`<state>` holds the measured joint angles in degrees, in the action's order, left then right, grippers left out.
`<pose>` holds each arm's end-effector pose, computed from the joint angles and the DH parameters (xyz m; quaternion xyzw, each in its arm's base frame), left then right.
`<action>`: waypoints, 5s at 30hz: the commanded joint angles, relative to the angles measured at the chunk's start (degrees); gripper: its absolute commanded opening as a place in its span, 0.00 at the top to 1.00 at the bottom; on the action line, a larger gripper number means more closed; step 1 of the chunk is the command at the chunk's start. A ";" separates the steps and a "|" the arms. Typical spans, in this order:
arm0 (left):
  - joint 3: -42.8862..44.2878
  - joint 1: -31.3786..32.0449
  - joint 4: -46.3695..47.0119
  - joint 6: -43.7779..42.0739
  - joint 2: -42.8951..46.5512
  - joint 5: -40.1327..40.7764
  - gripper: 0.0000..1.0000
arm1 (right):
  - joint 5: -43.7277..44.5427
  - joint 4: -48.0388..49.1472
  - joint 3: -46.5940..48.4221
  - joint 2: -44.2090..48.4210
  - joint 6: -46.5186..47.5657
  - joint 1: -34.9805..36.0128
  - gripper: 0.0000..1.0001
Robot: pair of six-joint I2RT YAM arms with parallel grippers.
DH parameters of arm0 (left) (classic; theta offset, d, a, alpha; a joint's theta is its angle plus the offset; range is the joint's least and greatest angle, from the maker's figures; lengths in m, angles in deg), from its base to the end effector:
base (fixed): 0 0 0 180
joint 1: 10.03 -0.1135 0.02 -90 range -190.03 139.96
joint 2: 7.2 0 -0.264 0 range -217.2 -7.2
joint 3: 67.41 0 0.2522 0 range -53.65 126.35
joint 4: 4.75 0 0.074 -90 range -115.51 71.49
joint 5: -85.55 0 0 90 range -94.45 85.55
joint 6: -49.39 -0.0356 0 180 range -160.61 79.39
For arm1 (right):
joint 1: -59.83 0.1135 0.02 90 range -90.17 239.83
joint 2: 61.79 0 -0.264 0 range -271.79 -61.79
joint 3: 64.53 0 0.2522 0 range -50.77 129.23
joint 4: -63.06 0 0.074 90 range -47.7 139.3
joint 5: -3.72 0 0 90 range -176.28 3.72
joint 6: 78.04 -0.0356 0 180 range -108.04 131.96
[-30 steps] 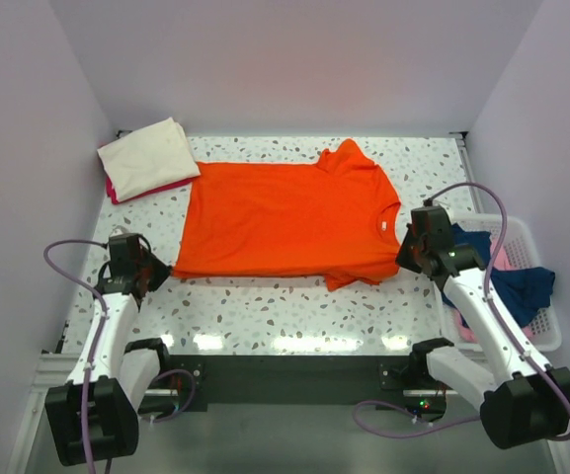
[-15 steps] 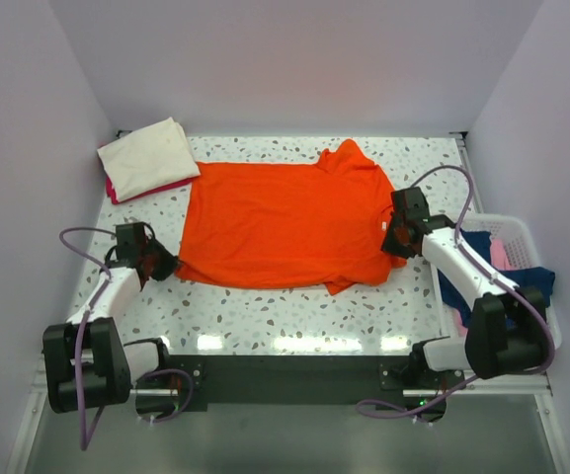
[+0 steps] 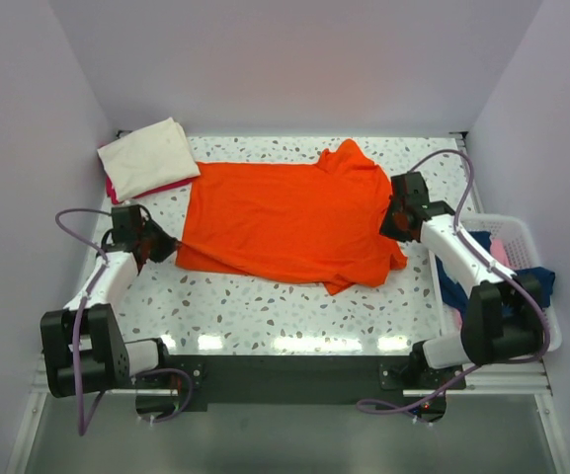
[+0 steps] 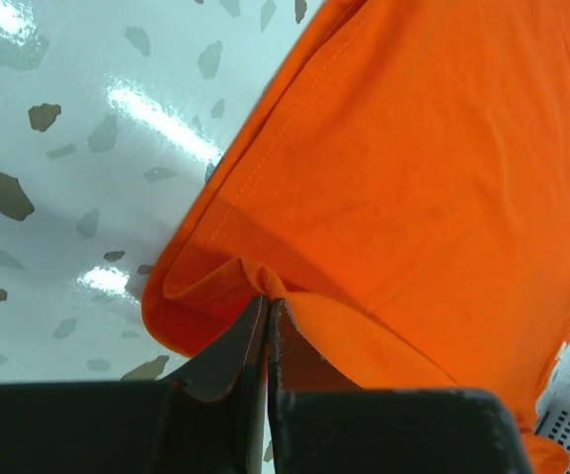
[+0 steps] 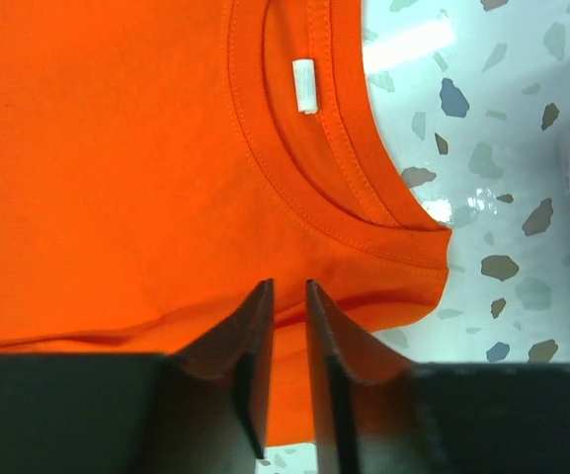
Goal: Fold and stack the t-shirts
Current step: Fold the tshirt
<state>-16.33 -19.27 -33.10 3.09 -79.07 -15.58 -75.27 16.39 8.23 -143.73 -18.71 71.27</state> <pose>0.2428 0.0325 0.1925 -0.3854 0.8500 -0.1897 0.3049 0.2886 0.0515 0.2445 0.1867 0.9334 0.0194 0.3057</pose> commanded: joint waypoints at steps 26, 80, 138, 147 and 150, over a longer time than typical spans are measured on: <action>-6.82 0.09 -6.06 -0.90 13.42 -0.38 0.95 | -5.29 3.92 -16.56 13.89 -4.22 -0.37 0.93; -12.01 13.36 -20.92 14.39 22.31 22.12 0.79 | -3.79 -4.36 -14.97 21.55 0.09 -0.46 0.92; -10.17 13.36 -16.52 9.12 24.59 19.66 1.00 | -2.66 -13.50 -10.31 26.56 -0.88 -0.90 1.00; -6.65 12.93 -21.71 8.50 24.94 19.75 1.00 | -1.34 -13.59 -10.48 25.42 -0.96 -1.07 1.00; -7.96 12.93 -21.62 8.77 25.29 18.34 1.00 | -1.42 -12.45 -10.66 24.89 -1.14 -1.25 1.00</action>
<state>-24.92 -6.16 -53.25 12.29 -54.48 4.07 -78.13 3.52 -3.75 -118.22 -19.54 70.57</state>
